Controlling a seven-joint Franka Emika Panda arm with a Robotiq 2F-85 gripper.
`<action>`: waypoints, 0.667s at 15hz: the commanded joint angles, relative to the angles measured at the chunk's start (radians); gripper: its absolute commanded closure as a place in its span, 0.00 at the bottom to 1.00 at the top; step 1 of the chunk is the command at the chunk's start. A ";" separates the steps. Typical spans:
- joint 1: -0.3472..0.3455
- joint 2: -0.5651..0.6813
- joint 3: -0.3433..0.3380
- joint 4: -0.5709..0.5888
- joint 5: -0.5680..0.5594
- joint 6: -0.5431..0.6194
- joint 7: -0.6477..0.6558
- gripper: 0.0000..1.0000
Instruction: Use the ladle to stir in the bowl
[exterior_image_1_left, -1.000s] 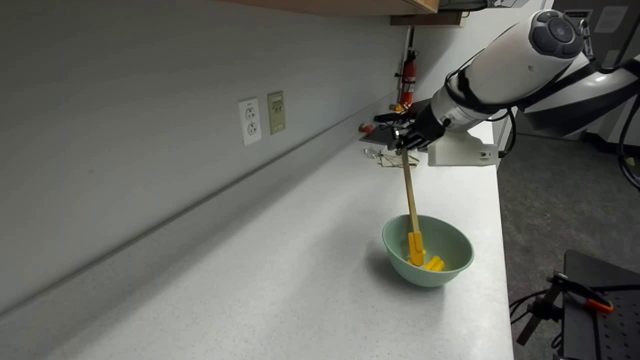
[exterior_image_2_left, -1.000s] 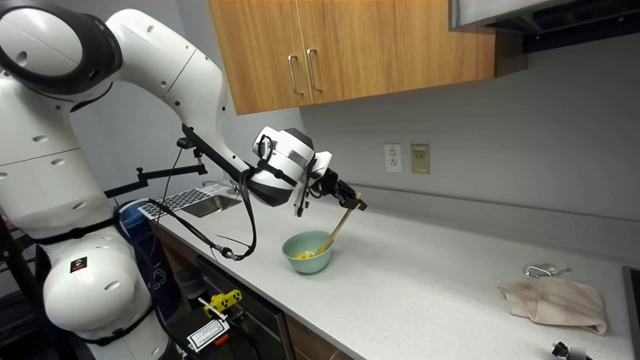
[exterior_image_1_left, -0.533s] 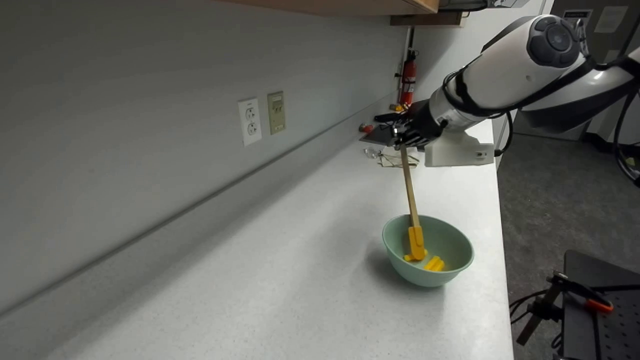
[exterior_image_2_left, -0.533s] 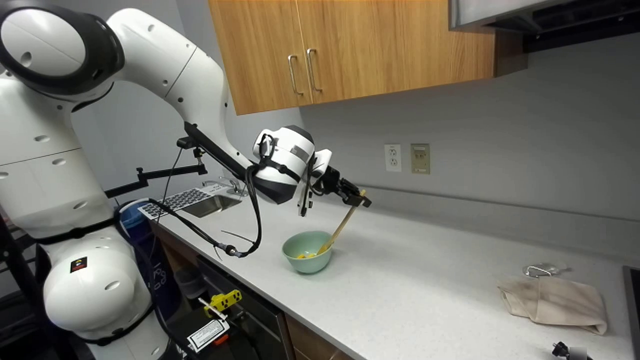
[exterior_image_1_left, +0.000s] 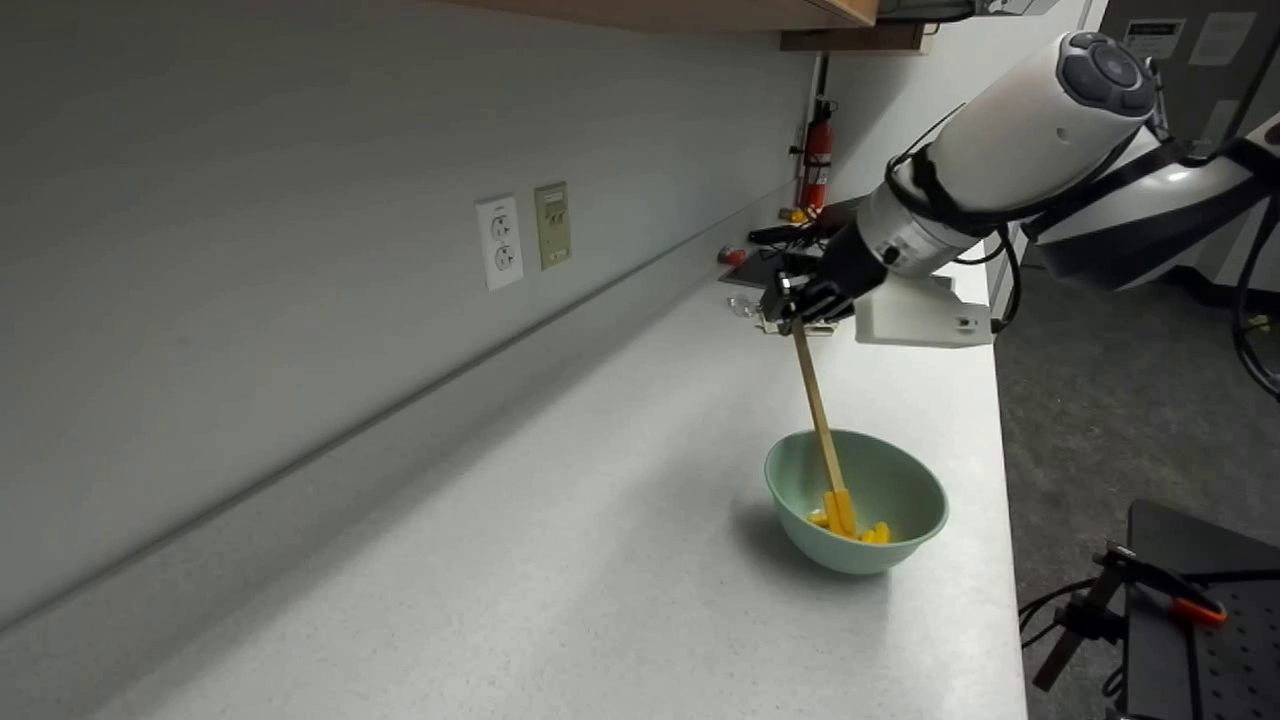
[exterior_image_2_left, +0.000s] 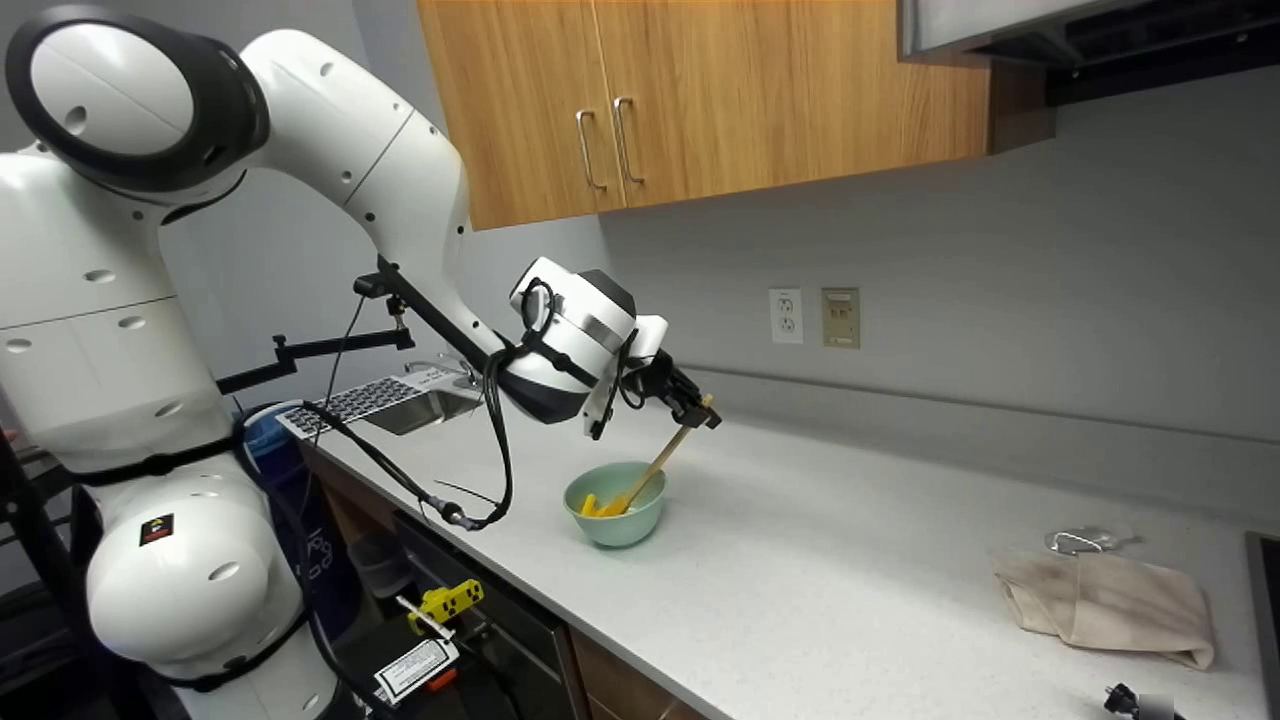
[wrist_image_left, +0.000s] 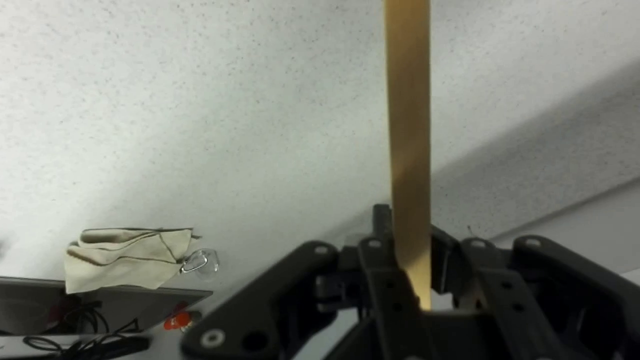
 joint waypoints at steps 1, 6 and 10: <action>-0.003 -0.014 -0.004 -0.014 0.061 0.023 -0.062 0.98; 0.015 -0.052 0.018 0.036 -0.162 -0.140 0.111 0.98; 0.023 -0.060 0.041 0.044 -0.294 -0.247 0.210 0.98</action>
